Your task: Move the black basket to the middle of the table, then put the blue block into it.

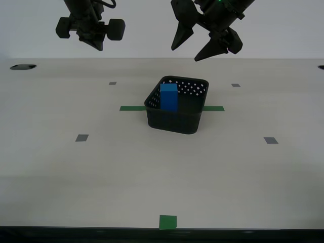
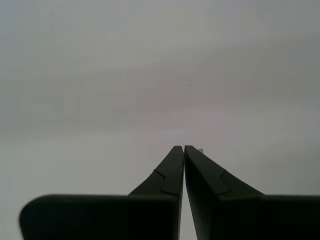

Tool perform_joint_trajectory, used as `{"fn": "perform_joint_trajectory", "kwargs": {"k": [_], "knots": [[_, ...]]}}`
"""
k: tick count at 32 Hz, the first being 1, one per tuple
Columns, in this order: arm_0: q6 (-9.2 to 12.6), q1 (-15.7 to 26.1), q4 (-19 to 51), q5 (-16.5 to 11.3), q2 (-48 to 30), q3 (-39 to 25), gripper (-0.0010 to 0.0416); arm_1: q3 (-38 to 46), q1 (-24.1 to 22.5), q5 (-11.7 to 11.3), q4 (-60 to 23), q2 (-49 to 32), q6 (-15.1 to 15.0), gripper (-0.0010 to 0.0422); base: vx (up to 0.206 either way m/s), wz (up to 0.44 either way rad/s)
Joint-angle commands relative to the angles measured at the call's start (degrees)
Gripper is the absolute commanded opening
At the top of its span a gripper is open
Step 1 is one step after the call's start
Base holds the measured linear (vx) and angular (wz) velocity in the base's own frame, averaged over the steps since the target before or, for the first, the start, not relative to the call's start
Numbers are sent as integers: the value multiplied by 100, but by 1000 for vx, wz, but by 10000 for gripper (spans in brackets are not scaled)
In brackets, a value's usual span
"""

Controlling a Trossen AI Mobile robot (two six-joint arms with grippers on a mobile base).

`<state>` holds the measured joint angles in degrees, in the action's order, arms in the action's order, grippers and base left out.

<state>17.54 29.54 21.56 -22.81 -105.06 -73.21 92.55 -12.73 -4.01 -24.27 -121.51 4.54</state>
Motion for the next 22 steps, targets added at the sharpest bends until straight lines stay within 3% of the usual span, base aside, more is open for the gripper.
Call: {"fn": "perform_joint_trajectory", "kwargs": {"k": [1, 22], "knots": [[0, 4, -13, -2, 0, -2, 350, 2, 0, -7, 7, 0, -9, 0, 0, 0], [0, 4, -37, -2, 0, -2, 350, 2, 0, -9, 39, 0, -9, 0, 0, 0]]}}
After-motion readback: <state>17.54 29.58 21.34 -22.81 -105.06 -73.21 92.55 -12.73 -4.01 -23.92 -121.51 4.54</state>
